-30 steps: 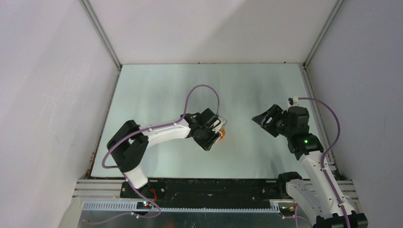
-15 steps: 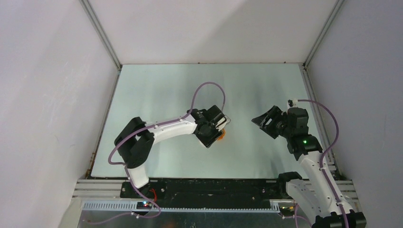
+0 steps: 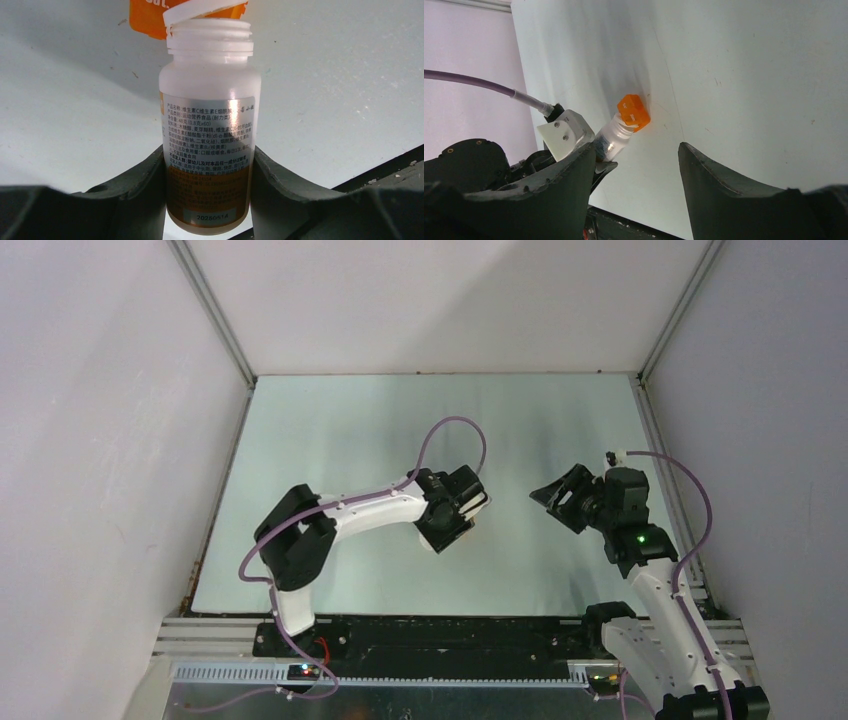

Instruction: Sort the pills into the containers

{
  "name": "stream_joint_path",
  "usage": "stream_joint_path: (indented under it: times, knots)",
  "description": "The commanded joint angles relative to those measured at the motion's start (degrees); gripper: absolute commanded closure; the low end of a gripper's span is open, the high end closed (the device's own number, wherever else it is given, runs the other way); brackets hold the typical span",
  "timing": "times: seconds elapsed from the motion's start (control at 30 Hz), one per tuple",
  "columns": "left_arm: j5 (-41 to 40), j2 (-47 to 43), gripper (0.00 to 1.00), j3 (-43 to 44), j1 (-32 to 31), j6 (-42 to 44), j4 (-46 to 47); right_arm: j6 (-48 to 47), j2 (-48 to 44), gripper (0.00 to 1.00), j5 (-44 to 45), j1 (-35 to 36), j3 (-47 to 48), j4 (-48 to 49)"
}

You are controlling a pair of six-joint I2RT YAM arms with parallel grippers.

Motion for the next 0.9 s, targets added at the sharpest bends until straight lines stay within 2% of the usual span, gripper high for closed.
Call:
stream_joint_path:
  times: [0.0, 0.87]
  knots:
    - [-3.22, 0.31, 1.0, 3.4, -0.39, 0.75, -2.01, 0.09, -0.99, 0.34, -0.48, -0.32, -0.07, 1.12]
    - [-4.36, 2.84, 1.0, 8.32, -1.63, 1.32, -6.86, 0.0, -0.65, 0.34, -0.96, -0.59, -0.9, 1.15]
